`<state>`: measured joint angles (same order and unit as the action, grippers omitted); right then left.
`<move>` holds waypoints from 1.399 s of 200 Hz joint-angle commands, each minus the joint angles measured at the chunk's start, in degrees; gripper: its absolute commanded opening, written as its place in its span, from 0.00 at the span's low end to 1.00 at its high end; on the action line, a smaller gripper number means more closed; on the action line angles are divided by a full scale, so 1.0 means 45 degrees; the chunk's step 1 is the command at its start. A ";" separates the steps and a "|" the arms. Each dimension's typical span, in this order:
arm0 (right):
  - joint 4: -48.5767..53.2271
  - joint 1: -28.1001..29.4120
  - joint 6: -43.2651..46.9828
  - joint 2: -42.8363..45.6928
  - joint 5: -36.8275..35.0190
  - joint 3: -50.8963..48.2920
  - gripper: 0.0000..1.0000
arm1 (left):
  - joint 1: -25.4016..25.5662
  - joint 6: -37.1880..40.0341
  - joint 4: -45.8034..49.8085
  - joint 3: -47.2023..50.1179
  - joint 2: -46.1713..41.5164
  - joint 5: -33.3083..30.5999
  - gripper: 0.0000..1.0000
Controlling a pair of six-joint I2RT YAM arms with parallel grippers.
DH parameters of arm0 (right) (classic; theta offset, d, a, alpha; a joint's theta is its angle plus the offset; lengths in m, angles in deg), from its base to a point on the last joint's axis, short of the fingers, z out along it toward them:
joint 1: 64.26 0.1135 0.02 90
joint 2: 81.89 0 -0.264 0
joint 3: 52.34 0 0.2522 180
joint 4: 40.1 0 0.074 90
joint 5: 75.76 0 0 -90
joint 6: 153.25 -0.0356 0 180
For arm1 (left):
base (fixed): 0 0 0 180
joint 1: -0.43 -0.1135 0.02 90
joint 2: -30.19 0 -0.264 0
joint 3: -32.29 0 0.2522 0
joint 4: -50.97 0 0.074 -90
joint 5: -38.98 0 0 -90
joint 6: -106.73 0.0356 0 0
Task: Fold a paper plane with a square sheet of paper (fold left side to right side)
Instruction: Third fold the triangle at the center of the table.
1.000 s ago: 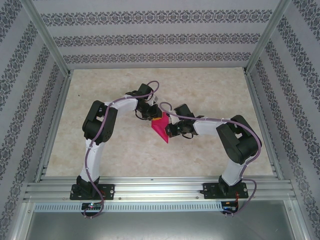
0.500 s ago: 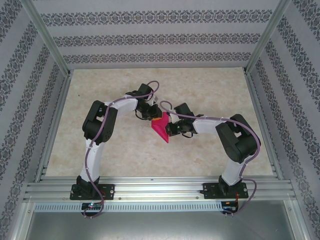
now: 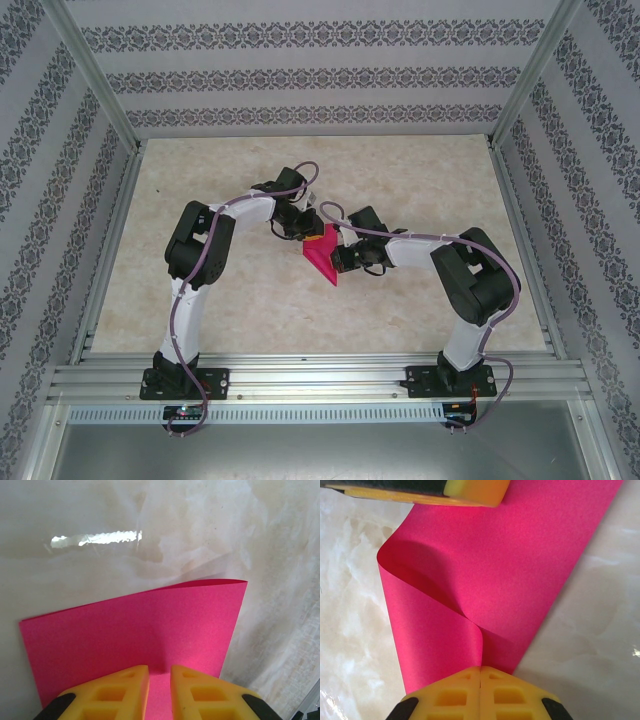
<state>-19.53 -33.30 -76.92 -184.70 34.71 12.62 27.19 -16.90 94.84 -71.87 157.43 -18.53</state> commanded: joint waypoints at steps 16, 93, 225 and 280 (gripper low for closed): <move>0.0081 -0.0137 -0.0048 0.0055 -0.0320 -0.0118 0.04 | 0.0329 0.0285 0.0555 0.0104 0.0816 -0.0521 0.22; 0.0140 -0.0142 -0.0009 0.0550 -0.0350 -0.0186 0.04 | 0.0342 0.0285 0.0575 0.0147 0.0820 -0.0540 0.22; 0.0469 -0.0122 -0.0090 -0.0098 -0.0581 -0.0225 0.04 | 0.0386 0.0321 0.0653 0.0057 0.0673 -0.0501 0.22; 0.0470 -0.0093 -0.0092 -0.0412 -0.0506 -0.0304 0.04 | 0.0396 0.0377 0.0989 -0.0388 0.0339 -0.0406 0.29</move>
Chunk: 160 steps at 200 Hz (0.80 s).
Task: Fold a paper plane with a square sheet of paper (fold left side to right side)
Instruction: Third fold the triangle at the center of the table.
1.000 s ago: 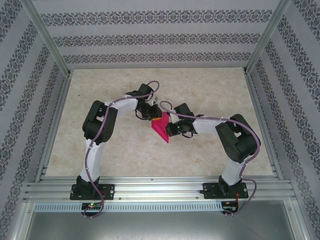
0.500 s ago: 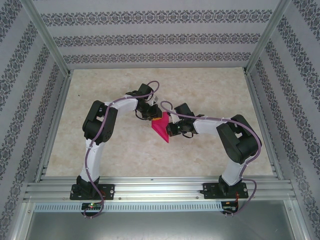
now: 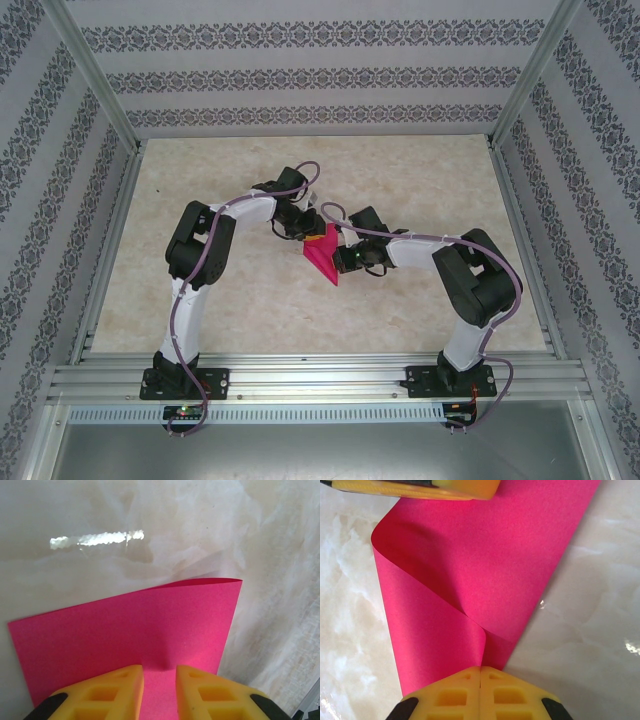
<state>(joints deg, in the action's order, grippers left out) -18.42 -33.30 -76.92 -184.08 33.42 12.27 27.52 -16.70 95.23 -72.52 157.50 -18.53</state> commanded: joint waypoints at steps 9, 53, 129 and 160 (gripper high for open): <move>0.0251 -0.0093 -0.0067 -0.0540 -0.0219 -0.0244 0.04 | 0.0318 0.0407 0.1066 -0.0461 0.0266 -0.0366 0.31; 0.0417 -0.0064 0.0086 -0.0582 -0.0297 -0.0227 0.04 | 0.0311 0.0838 0.2272 -0.2223 0.0221 -0.0287 0.38; 0.0559 -0.0025 0.0225 -0.0630 -0.0297 -0.0129 0.04 | -0.0130 0.1081 0.3135 -0.3437 -0.0396 -0.0596 0.45; 0.0599 -0.0011 0.0226 -0.0542 -0.0321 -0.0125 0.04 | -0.0141 0.0830 0.2312 -0.1873 -0.1508 -0.0407 0.36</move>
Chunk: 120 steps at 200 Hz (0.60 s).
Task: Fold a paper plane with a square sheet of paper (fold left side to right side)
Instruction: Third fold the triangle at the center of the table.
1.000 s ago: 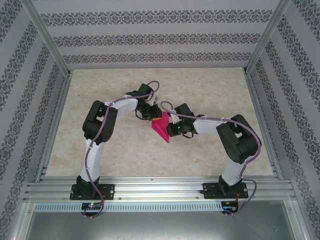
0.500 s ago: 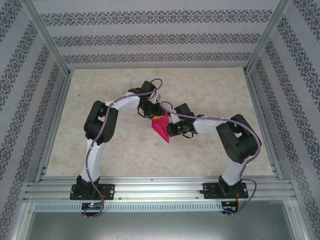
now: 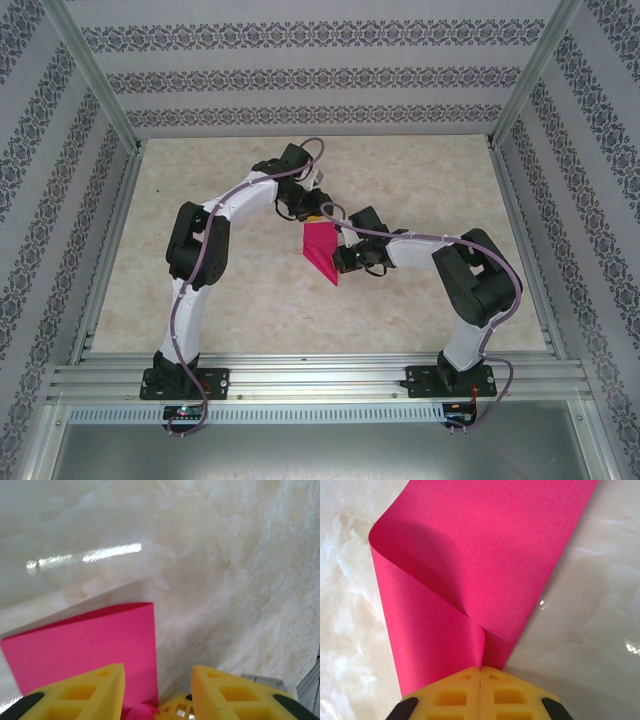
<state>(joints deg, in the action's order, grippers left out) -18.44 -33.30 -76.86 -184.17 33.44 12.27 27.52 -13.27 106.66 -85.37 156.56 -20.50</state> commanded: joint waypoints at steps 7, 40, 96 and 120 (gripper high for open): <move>0.0588 -0.0005 0.0209 -0.0513 -0.0332 -0.0109 0.04 | -0.0135 -0.0069 -0.0540 0.1483 -0.1566 0.0166 0.34; 0.0625 -0.0005 0.0231 -0.0552 -0.0329 -0.0100 0.04 | -0.0082 -0.0663 -0.1896 0.3890 -0.2753 0.0510 0.28; 0.0655 -0.0005 0.0265 -0.0611 -0.0358 -0.0021 0.04 | 0.0265 -0.1397 -0.3307 0.5159 -0.3097 0.1262 0.24; 0.0700 -0.0005 0.0259 -0.0596 -0.0410 -0.0033 0.04 | 0.0527 -0.1543 -0.3536 0.5173 -0.2782 0.1342 0.24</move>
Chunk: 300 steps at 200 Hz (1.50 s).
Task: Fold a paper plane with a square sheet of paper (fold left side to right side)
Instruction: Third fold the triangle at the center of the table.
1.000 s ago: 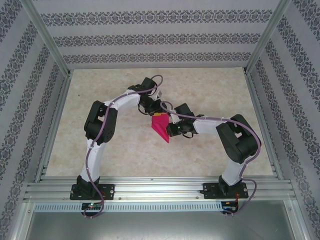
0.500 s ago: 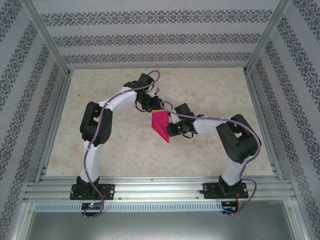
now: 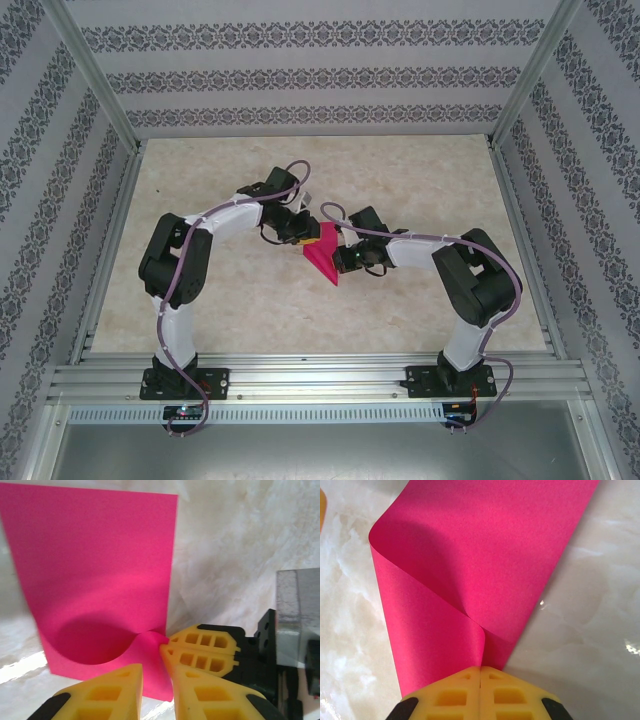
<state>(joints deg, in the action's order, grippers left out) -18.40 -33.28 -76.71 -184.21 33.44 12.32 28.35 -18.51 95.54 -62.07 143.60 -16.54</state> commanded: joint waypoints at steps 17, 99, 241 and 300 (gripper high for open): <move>0.0715 -0.0010 0.0235 -0.0614 -0.0413 -0.0021 0.04 | 0.0404 -0.0458 -0.1145 0.0000 0.0356 0.0389 0.24; 0.0793 0.0010 0.0264 -0.0623 -0.0439 0.0017 0.05 | 0.0653 -0.0625 -0.1633 0.0670 0.1166 0.0071 0.23; 0.1983 -0.0010 0.0509 0.0011 -0.0689 0.0929 0.15 | 0.0662 -0.0460 -0.1846 0.2107 0.1263 -0.0738 0.22; 0.3557 -0.0534 0.0223 0.1915 -0.1455 0.1806 0.39 | 0.0651 -0.0658 -0.2107 0.2248 0.1557 -0.0861 0.22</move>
<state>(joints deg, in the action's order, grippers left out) -6.49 -34.46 -75.50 -180.83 29.47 17.96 30.60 -20.90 85.79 -54.36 147.84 -16.50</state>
